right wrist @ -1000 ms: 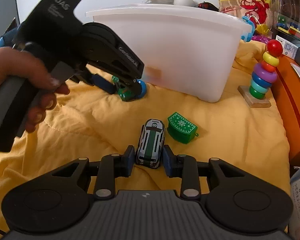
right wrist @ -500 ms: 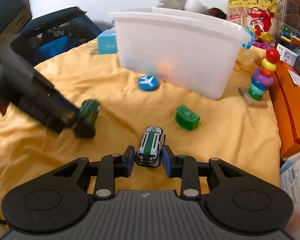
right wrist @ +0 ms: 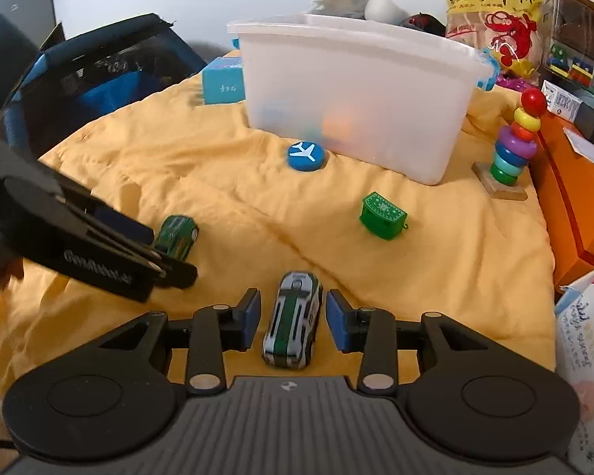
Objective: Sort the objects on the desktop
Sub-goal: 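Grasp the green race car with the left gripper while the right grasps the white-green car, then carry both cars over the bin and release them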
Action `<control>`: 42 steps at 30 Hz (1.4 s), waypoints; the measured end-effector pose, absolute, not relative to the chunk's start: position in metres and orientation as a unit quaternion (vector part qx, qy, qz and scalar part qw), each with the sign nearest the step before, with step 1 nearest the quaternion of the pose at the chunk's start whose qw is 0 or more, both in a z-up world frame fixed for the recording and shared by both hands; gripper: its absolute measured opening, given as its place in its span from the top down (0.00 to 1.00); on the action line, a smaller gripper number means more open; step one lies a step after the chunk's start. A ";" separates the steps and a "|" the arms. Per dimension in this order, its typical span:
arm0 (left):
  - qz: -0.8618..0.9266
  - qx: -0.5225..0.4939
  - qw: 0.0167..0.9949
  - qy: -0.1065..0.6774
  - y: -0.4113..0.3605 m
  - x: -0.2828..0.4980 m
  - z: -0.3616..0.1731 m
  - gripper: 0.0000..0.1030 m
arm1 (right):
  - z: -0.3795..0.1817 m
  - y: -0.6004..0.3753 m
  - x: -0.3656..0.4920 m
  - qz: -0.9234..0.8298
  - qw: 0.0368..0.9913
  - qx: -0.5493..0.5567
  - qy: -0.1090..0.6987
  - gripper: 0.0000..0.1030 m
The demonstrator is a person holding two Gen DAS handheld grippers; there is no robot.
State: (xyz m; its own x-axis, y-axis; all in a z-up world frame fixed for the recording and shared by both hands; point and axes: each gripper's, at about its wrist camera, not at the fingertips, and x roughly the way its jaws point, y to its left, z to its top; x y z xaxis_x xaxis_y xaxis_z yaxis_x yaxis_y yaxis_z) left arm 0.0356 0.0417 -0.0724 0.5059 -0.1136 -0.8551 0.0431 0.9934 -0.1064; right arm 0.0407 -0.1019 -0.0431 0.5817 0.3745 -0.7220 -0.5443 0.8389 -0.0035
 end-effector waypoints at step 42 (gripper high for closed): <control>-0.118 0.070 0.956 0.257 0.057 0.104 0.090 0.67 | 0.089 -0.113 0.123 0.228 0.946 -0.110 0.204 0.68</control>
